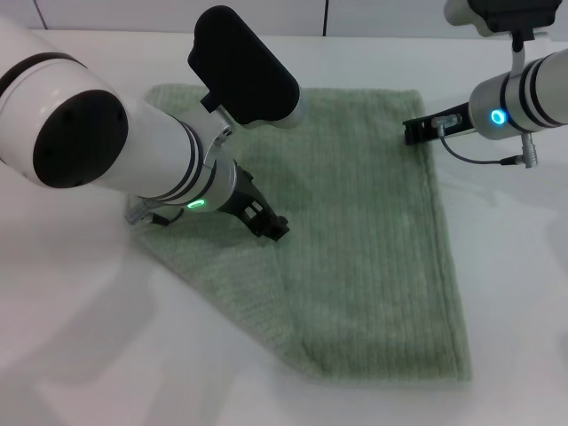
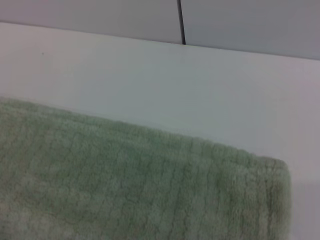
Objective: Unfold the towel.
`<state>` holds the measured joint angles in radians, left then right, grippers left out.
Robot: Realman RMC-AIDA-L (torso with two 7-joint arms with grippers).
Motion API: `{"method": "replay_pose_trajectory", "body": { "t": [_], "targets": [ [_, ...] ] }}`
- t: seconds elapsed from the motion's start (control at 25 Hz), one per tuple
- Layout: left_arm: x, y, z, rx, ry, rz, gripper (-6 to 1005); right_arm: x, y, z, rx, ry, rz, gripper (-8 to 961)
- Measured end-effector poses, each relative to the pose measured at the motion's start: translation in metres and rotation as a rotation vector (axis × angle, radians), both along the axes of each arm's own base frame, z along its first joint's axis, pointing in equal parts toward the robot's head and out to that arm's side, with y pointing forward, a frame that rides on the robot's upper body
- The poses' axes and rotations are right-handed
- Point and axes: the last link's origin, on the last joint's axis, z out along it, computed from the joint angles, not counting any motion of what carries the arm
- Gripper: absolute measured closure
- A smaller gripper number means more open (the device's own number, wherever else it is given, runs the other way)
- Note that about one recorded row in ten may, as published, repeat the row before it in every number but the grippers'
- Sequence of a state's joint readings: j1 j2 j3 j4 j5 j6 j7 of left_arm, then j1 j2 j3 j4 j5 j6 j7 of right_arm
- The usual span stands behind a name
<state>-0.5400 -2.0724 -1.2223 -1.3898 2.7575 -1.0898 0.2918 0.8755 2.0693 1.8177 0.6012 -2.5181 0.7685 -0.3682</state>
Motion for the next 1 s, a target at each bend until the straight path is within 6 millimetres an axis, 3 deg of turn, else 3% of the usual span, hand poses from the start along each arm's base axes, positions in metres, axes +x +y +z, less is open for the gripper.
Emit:
{"method": "replay_pose_trajectory", "body": {
  "t": [1.0],
  "targets": [
    [-0.0061, 0.0024, -0.0043, -0.013, 0.025, 0.016, 299, 0.0004, -0.0011, -0.0002, -0.005, 0.003, -0.004, 954]
  ]
}}
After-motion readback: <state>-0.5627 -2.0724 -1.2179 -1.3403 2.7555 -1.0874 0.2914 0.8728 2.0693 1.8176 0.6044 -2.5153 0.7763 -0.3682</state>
